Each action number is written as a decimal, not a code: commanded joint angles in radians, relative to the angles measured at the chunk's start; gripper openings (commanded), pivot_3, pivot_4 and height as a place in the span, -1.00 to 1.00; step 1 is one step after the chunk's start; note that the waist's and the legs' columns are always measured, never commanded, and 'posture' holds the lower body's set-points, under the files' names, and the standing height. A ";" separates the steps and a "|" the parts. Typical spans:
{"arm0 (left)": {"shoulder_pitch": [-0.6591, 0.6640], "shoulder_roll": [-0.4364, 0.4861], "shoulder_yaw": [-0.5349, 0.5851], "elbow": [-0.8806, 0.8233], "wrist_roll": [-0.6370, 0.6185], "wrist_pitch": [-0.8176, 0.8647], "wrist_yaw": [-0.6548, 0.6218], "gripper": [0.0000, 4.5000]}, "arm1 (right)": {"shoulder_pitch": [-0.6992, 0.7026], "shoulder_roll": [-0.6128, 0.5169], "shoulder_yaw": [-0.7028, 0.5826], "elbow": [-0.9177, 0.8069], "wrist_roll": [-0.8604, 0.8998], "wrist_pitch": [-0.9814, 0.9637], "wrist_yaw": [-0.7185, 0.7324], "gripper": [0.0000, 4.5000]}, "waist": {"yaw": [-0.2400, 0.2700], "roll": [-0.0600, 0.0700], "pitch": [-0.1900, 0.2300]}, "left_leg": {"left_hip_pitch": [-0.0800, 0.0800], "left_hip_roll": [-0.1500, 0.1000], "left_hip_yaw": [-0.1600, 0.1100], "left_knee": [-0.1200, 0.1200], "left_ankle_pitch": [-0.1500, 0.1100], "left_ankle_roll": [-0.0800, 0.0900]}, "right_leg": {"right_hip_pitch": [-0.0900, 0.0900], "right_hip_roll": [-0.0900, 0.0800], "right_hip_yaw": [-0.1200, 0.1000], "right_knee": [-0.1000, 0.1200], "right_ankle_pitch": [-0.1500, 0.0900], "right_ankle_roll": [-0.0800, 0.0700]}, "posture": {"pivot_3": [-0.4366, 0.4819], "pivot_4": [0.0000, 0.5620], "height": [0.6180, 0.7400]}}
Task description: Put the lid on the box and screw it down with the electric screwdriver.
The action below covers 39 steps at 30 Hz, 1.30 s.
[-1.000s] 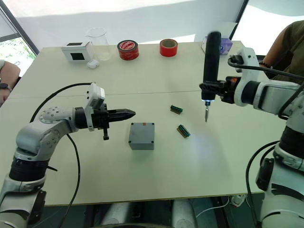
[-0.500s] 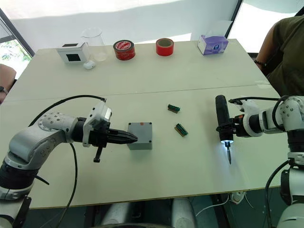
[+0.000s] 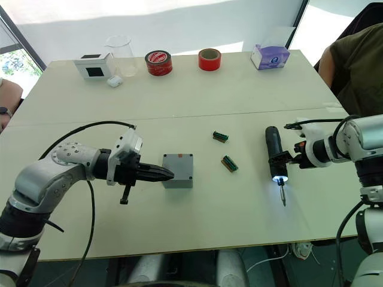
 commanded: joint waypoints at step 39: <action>-0.198 -0.158 -0.186 0.539 0.441 -0.463 -0.039 -1.00 | 0.326 0.360 0.193 -0.881 -0.075 -0.417 0.120 0.99 | 0.023 -0.005 -0.001 | 0.000 -0.001 -0.003 0.015 0.000 0.000 | 0.001 0.000 0.000 0.014 0.000 0.000 | -0.05 -0.47 1.00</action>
